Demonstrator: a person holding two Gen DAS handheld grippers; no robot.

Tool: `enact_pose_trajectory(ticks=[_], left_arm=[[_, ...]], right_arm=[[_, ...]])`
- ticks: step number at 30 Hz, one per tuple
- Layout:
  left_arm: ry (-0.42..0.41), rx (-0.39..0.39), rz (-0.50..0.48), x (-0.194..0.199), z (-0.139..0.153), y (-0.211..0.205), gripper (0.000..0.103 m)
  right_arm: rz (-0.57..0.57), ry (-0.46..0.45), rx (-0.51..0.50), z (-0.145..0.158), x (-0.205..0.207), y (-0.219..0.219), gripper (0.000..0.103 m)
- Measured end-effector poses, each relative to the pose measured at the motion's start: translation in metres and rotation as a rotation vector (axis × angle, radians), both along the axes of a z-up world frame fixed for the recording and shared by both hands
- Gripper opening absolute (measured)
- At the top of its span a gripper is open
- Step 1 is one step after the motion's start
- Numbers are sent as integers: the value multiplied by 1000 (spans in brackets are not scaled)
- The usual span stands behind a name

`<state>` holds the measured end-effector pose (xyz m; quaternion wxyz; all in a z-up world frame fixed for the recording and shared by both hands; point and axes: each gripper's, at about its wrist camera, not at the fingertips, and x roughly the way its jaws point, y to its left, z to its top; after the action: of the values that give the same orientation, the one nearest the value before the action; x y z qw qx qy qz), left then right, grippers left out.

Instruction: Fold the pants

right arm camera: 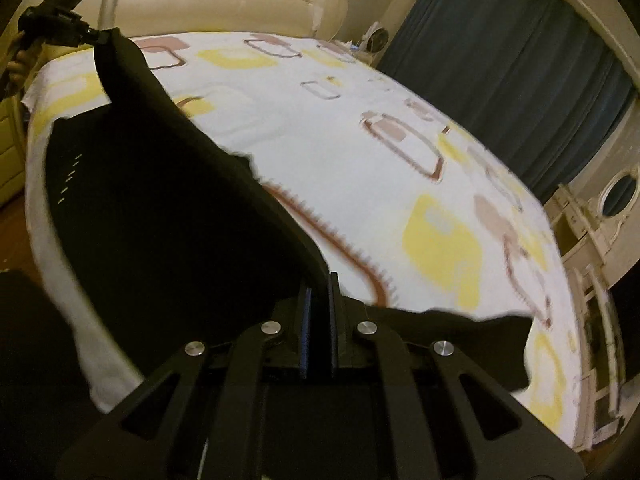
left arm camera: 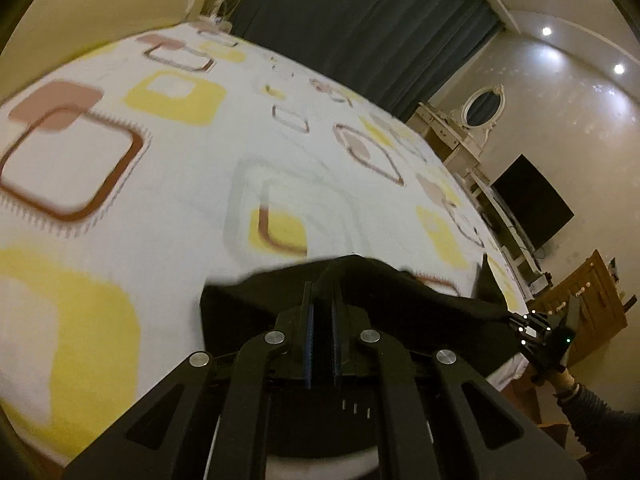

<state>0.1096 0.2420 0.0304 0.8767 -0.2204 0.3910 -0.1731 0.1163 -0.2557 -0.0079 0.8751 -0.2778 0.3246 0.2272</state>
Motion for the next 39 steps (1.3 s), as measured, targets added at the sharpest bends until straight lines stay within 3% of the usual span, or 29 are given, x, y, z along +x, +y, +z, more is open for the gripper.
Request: enact_pose_trajectory(ticks=[10, 16, 22, 25, 27, 28, 32, 35, 36, 39], left_arm=[[141, -68, 58, -44, -71, 4, 7], [171, -59, 69, -52, -92, 4, 8], [170, -69, 65, -66, -102, 7, 10], [170, 19, 64, -81, -95, 0, 10], [167, 54, 63, -87, -88, -3, 10], [159, 79, 68, -91, -80, -4, 10], [121, 111, 95, -93, -51, -7, 10], [106, 96, 104, -78, -33, -18, 11], [105, 92, 104, -70, -30, -23, 15], [102, 77, 110, -43, -26, -43, 40]], right_arm=[[-2, 74, -17, -46, -44, 5, 7], [-21, 116, -26, -71, -58, 4, 7], [-44, 127, 23, -68, -61, 0, 12], [-60, 174, 136, -56, -62, -15, 30], [-94, 188, 236, -43, -64, -33, 56], [-118, 193, 290, -34, -64, -45, 57], [-276, 212, 453, -4, -40, -102, 57], [-430, 252, 570, 14, 1, -157, 57], [-514, 274, 591, 21, 27, -177, 57], [-644, 307, 593, 29, 94, -204, 57]])
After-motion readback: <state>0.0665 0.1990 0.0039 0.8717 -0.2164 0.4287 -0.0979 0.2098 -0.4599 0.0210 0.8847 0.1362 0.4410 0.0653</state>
